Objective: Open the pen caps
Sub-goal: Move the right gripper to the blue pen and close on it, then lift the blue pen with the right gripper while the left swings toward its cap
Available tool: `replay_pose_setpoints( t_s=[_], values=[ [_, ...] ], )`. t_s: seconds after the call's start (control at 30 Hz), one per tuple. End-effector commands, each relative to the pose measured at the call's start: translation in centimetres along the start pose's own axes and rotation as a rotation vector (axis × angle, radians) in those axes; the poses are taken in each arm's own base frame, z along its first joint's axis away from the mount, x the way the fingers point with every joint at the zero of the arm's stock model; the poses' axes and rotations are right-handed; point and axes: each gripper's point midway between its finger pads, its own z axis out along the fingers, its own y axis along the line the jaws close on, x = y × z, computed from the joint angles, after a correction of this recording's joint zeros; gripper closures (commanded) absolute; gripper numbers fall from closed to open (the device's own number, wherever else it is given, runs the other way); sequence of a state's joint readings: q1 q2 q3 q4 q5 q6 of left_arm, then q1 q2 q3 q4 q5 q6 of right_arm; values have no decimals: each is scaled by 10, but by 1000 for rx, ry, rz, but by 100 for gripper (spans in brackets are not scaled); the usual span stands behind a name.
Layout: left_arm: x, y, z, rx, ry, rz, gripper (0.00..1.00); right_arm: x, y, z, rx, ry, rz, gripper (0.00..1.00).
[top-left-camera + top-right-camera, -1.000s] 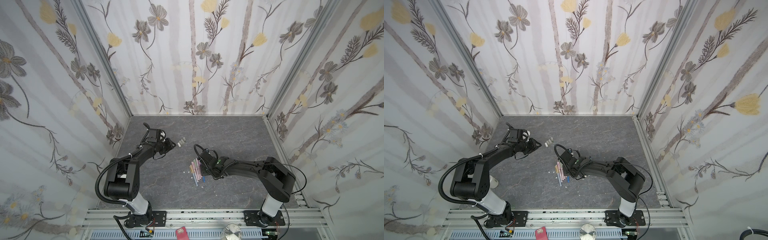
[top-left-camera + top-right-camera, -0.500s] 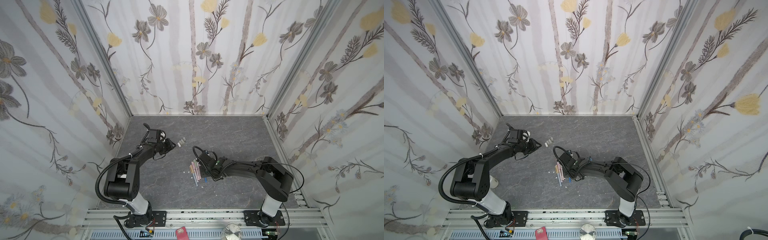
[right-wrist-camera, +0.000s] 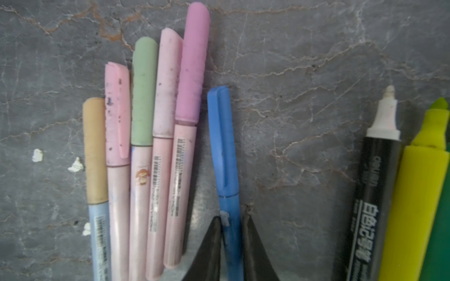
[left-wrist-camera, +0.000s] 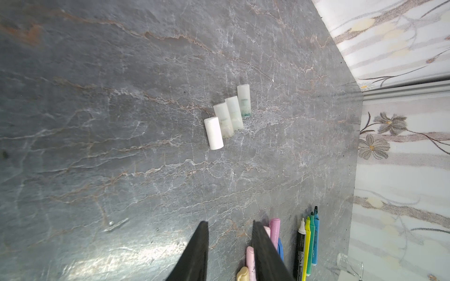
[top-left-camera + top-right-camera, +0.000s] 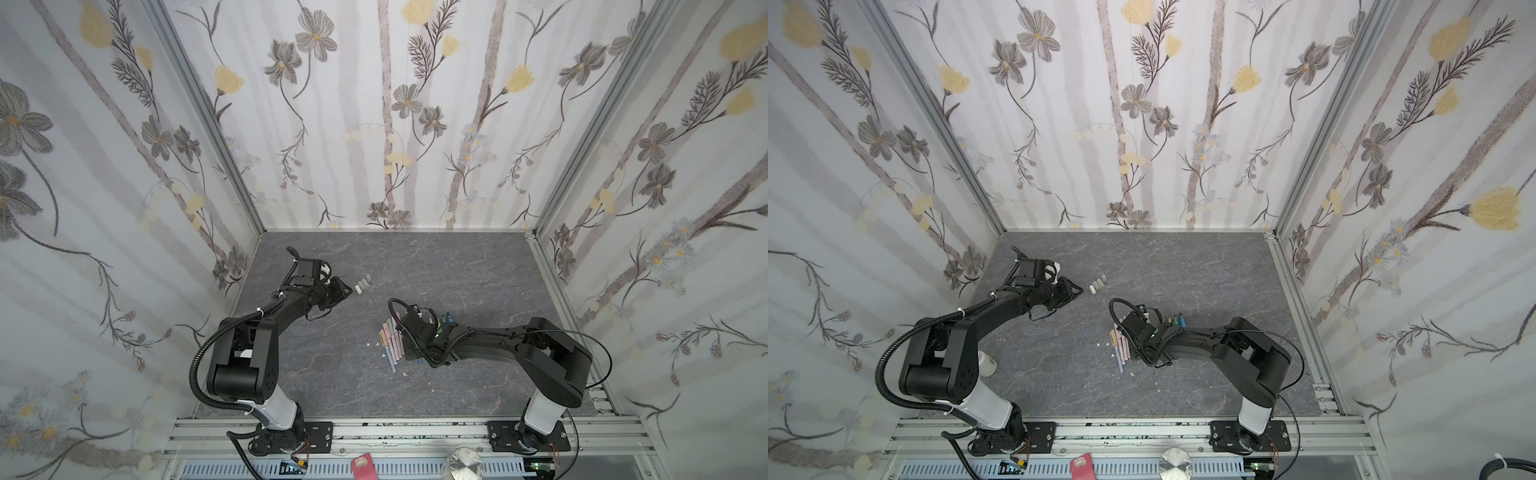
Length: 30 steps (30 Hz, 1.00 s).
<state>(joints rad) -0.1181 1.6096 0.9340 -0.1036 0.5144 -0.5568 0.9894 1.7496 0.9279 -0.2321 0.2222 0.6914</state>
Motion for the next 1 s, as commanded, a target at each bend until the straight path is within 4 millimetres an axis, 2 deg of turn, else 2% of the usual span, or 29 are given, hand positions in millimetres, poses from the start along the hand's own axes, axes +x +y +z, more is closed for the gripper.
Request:
replay_pose_setpoints(
  t_s=[0.0, 0.1, 0.2, 0.33, 0.47, 0.6, 0.77, 0.97],
  values=[
    [-3, -16, -7, 43, -1, 16, 68, 30, -15, 1, 42, 108, -23, 91],
    [1, -30, -13, 73, 24, 28, 67, 27, -15, -5, 33, 94, -28, 95],
    [8, -52, -19, 114, 51, 58, 66, 17, -16, -14, 10, 70, -25, 96],
    [33, -85, -17, 190, 134, 92, 66, -7, -11, -36, -74, 8, -28, 98],
    [60, -114, -10, 225, 197, 138, 65, -33, -4, -65, -222, -75, -25, 98],
    [88, -146, -5, 274, 242, 168, 65, -54, -19, -85, -307, -139, 15, 99],
    [112, -176, 5, 314, 275, 191, 64, -68, -33, -94, -335, -176, 37, 99],
    [137, -197, 24, 325, 324, 218, 62, -77, -33, -97, -347, -198, 50, 99]
  ],
)
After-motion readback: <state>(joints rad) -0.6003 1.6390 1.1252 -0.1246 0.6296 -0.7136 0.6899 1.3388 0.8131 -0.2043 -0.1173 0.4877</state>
